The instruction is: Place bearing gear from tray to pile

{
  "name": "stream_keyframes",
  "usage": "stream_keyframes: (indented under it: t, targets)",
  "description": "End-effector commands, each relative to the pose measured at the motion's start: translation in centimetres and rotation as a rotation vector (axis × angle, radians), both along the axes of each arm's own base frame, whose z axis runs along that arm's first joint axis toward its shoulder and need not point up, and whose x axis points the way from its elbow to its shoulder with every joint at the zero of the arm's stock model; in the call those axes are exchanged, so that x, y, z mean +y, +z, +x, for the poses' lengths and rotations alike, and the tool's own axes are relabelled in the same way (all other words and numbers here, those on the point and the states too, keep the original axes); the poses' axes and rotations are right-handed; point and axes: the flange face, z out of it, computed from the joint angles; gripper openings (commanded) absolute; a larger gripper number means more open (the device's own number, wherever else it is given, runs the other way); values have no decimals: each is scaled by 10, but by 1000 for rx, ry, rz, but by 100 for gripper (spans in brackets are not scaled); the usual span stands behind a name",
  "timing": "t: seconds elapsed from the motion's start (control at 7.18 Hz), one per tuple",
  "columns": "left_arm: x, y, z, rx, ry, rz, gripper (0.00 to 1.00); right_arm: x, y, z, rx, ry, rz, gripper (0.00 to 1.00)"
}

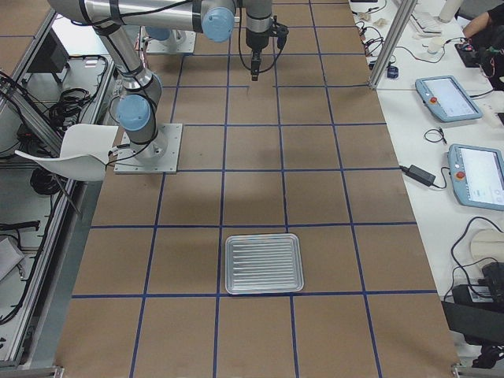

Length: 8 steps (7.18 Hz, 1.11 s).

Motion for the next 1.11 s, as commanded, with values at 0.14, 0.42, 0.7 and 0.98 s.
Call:
stream_keyframes:
  t: [0.14, 0.42, 0.7, 0.98]
  targets:
    - [2, -3, 0, 0, 3, 27, 100, 0, 0, 0, 3, 1, 0, 100]
    - [5, -5, 0, -1, 0, 30, 100, 0, 0, 0, 3, 1, -2, 100]
    - [4, -2, 0, 1, -2, 20, 100, 0, 0, 0, 1, 1, -2, 100]
    - [4, -2, 0, 2, 0, 18, 100, 0, 1, 0, 0, 1, -3, 100]
